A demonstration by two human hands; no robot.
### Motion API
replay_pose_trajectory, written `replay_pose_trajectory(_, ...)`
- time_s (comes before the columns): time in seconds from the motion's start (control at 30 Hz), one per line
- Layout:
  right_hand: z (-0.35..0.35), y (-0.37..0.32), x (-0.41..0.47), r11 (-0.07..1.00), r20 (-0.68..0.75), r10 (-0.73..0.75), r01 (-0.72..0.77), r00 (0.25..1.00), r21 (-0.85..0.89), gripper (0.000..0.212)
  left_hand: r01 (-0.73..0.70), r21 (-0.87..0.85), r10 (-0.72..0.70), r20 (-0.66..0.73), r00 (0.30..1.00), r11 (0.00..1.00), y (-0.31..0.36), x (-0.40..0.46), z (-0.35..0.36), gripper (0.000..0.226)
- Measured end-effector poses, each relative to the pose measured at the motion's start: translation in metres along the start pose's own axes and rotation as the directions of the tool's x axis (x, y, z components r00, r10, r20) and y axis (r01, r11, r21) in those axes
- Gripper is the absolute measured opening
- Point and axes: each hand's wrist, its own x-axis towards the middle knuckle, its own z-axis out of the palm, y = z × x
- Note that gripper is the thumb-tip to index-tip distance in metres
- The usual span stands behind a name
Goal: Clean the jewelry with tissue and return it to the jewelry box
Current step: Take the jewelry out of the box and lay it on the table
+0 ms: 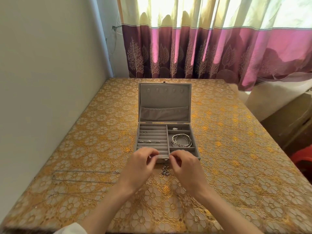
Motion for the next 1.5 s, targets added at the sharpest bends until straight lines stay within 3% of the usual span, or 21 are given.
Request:
replay_pose_trajectory(0.17,0.000,-0.003,0.036,0.996,-0.012,-0.081,0.081,0.997,-0.039,0.014,0.014,0.139,-0.013,-0.008,1.000,0.990,-0.024,0.028,-0.018,0.017)
replay_pose_trajectory(0.53,0.037,-0.008,0.114,0.975,0.128,-0.163,0.180,0.978,-0.133,0.025,0.078,0.388,-0.081,-0.009,0.997,0.919,-0.064,0.083,-0.010,0.030)
replay_pose_trajectory(0.7,0.053,-0.007,0.128,0.961,0.236,-0.170,0.214,0.957,-0.174,0.027,0.058,0.361,-0.060,-0.006,0.998,0.931,-0.070,0.088,-0.006,0.027)
replay_pose_trajectory(1.0,0.059,-0.008,0.133,0.964,0.236,-0.156,0.200,0.959,-0.176,0.025,0.107,0.314,-0.089,-0.069,0.994,0.944,-0.072,0.093,-0.005,0.021)
replay_pose_trajectory(1.2,0.060,-0.012,0.138,0.969,0.258,-0.069,0.126,0.964,-0.211,0.019,0.104,0.417,-0.080,-0.076,0.994,0.903,-0.069,0.090,-0.006,0.020)
replay_pose_trajectory(1.5,0.046,-0.017,0.124,0.992,0.195,-0.060,0.081,0.979,-0.101,0.015,0.144,0.241,-0.117,-0.124,0.985,0.960,-0.058,0.074,-0.019,0.008)
